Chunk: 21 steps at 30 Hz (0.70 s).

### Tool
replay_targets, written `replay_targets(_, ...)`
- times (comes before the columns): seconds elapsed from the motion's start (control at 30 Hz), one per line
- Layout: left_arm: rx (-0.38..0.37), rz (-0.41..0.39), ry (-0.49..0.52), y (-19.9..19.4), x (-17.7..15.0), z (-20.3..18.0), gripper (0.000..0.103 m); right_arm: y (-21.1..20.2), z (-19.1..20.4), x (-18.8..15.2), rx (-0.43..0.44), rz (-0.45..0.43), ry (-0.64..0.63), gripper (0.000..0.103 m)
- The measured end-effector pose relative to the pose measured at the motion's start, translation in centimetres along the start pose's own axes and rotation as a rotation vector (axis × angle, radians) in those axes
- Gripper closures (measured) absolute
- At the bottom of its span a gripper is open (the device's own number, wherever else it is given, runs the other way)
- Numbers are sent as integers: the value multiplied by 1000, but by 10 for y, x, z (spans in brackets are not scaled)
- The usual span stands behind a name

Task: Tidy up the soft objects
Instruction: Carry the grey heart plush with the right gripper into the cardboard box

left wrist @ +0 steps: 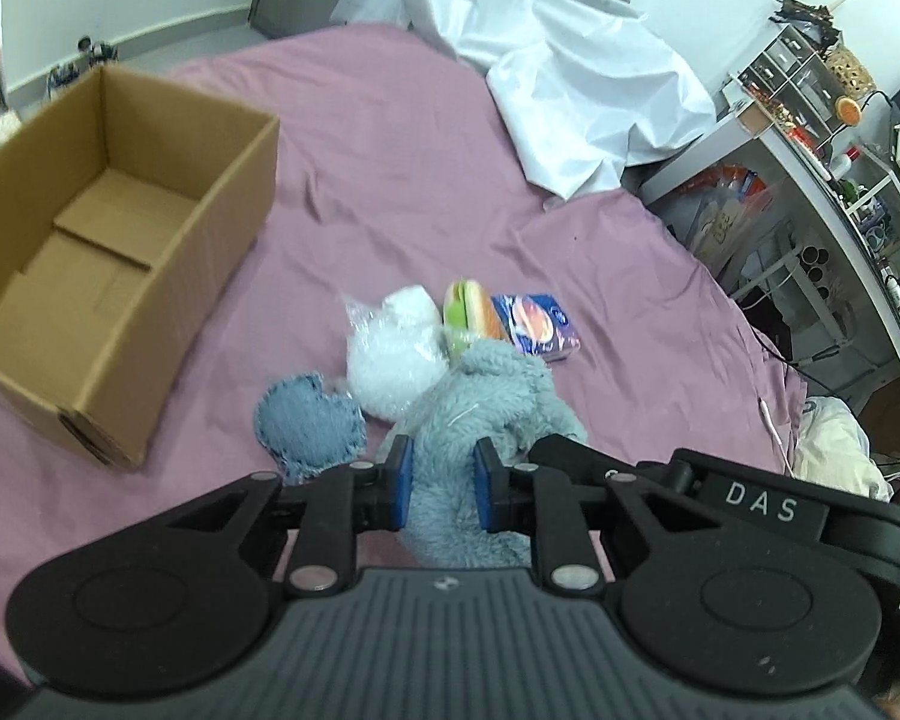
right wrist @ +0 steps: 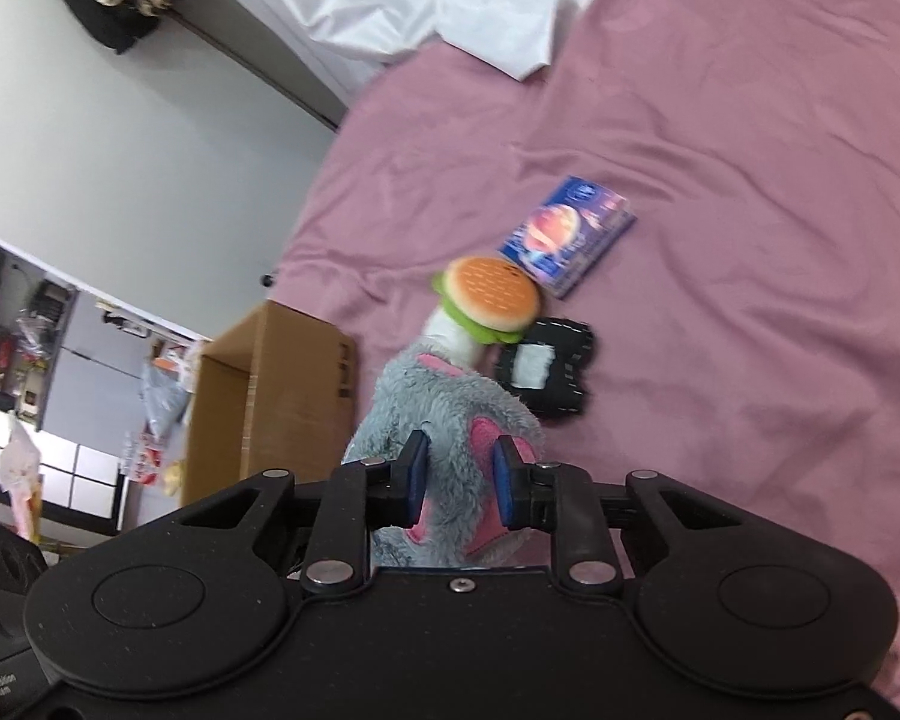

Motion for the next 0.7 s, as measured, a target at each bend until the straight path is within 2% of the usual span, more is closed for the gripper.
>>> replay_targets(0.37, 25, -51, 23, -34, 10, 3, 84, -16, 28, -5, 73, -41, -68, 82)
replay_targets(0.7, 29, -86, 15, -58, 25, 14, 84, -23, 58, -8, 100, -66, -141, 83)
Point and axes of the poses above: each gripper's, at about its wrist camera, not at the fingertips, and y roughly the way its jaws point, z to its left, x to its top, the point moved 4 cm from there along y, roughly the way its jaws point, and after that the axes turned 11 degrees about -x, right-handed, at the moved point
